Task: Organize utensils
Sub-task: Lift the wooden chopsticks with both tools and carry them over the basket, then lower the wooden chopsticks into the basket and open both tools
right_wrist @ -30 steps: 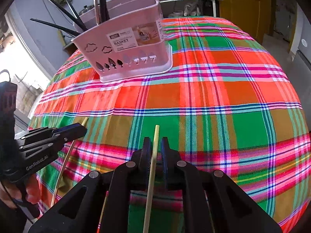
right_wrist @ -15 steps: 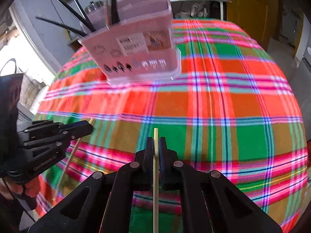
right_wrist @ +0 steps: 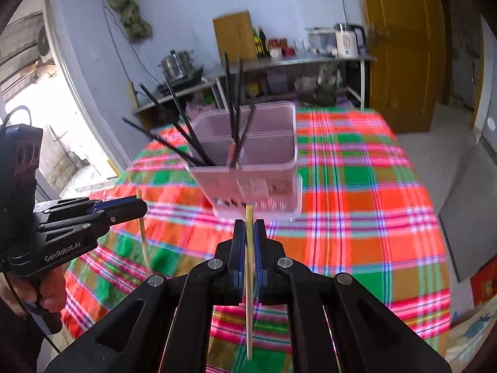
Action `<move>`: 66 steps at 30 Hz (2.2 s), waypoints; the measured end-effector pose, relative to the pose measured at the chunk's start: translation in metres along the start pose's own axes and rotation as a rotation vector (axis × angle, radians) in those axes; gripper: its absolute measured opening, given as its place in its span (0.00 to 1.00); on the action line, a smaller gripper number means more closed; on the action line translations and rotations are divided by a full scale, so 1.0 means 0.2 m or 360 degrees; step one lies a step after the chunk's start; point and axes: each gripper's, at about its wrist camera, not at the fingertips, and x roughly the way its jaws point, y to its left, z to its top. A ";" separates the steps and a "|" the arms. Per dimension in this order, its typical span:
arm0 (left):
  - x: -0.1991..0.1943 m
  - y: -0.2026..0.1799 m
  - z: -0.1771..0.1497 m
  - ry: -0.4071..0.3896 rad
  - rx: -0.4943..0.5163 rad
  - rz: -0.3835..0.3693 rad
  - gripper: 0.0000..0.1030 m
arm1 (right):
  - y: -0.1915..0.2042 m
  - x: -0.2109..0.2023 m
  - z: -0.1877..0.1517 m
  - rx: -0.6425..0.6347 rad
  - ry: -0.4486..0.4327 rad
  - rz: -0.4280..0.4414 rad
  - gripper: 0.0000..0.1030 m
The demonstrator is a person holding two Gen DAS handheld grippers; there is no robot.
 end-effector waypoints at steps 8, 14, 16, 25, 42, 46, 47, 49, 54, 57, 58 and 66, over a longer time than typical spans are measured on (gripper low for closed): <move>-0.10 -0.02 0.04 -0.0054 0.0015 -0.0011 0.05 | 0.04 -0.11 0.05 -0.0030 -0.0091 0.0005 0.05; -0.11 -0.02 0.03 -0.0048 -0.0004 0.0005 0.05 | 0.05 -0.12 0.02 -0.0051 -0.0086 0.0006 0.05; -0.12 -0.01 0.04 -0.0051 -0.0007 0.0001 0.05 | 0.07 -0.14 0.02 -0.0071 -0.0099 0.0003 0.05; -0.26 0.01 0.14 -0.0131 -0.0029 -0.0030 0.05 | 0.13 -0.23 0.13 -0.0106 -0.0226 0.0053 0.05; -0.38 0.12 0.54 -0.0353 -0.0046 -0.0008 0.05 | 0.21 -0.22 0.49 -0.0116 -0.0498 0.0052 0.05; -0.24 0.16 0.54 -0.0305 -0.0074 -0.0024 0.05 | 0.17 -0.12 0.48 -0.0090 -0.0465 0.0039 0.05; -0.21 0.17 0.53 -0.0289 -0.0088 -0.0034 0.05 | 0.17 -0.09 0.48 -0.0086 -0.0456 0.0035 0.05; -0.14 0.19 0.51 -0.0269 -0.0101 -0.0034 0.05 | 0.15 -0.05 0.47 -0.0080 -0.0438 0.0024 0.05; -0.01 0.23 0.45 -0.0213 -0.0138 -0.0039 0.05 | 0.12 0.06 0.45 -0.0076 -0.0378 0.0006 0.05; 0.05 0.24 0.44 -0.0182 -0.0152 -0.0047 0.05 | 0.11 0.11 0.43 -0.0078 -0.0339 0.0001 0.05; 0.07 0.24 0.43 -0.0175 -0.0150 -0.0042 0.05 | 0.11 0.13 0.43 -0.0081 -0.0321 0.0000 0.05; 0.19 0.29 0.39 -0.0092 -0.0171 -0.0003 0.05 | 0.10 0.27 0.38 -0.0089 -0.0183 -0.0021 0.05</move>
